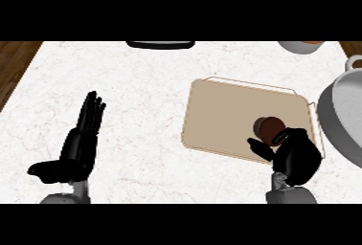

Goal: Pick the cupcake from the tray and place it in the pot

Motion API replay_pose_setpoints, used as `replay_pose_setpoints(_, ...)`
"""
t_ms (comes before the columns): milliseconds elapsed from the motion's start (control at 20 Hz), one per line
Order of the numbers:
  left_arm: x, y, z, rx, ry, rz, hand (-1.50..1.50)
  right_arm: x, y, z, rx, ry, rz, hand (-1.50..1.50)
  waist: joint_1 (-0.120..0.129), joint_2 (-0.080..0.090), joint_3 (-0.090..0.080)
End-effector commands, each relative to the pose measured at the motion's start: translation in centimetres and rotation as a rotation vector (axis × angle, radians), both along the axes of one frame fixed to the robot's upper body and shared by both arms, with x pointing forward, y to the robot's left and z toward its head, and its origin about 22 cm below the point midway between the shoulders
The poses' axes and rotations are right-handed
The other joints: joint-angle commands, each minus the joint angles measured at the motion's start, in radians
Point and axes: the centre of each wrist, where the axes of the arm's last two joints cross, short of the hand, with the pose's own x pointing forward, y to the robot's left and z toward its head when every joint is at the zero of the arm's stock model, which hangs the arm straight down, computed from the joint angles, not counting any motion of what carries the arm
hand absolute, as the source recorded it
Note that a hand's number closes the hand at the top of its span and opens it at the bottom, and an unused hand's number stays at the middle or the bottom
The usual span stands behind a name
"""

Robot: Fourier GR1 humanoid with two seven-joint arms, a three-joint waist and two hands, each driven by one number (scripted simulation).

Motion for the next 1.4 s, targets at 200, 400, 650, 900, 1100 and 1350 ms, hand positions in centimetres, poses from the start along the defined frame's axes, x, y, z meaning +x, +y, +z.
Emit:
replay_pose_setpoints(200, 0.3, -1.0, 0.4, 0.009, -0.023, -0.074, 0.00, 8.1, -8.3, 6.4, -0.022, -0.013, -0.416, 1.50, 0.075, 0.025, -0.002)
replay_pose_setpoints(400, 0.6, -2.2, 0.7, 0.007, -0.033, -0.100, 0.00, 11.3, -11.9, 10.9, -0.141, -0.041, -0.542, 1.50, 0.104, 0.026, -0.002)
replay_pose_setpoints(650, 1.0, -3.2, 1.1, 0.001, -0.041, -0.143, 0.00, 14.2, -13.7, 14.9, -0.215, 0.001, -0.700, 1.50, 0.142, 0.029, -0.003)
replay_pose_setpoints(900, 1.2, -2.8, 1.0, 0.016, -0.037, -0.139, 0.00, 15.6, -16.1, 16.6, -0.284, 0.035, -0.847, 1.50, 0.128, 0.023, 0.000)
replay_pose_setpoints(1100, 1.3, -3.1, 0.5, 0.003, -0.019, -0.130, 0.00, 16.5, -16.3, 17.3, -0.281, 0.046, -0.932, 1.50, 0.118, 0.024, 0.001)
replay_pose_setpoints(1350, 1.1, -2.5, -0.3, 0.015, 0.008, -0.096, 0.00, 17.0, -17.1, 17.7, -0.282, 0.065, -0.997, 1.50, 0.089, 0.012, 0.002)
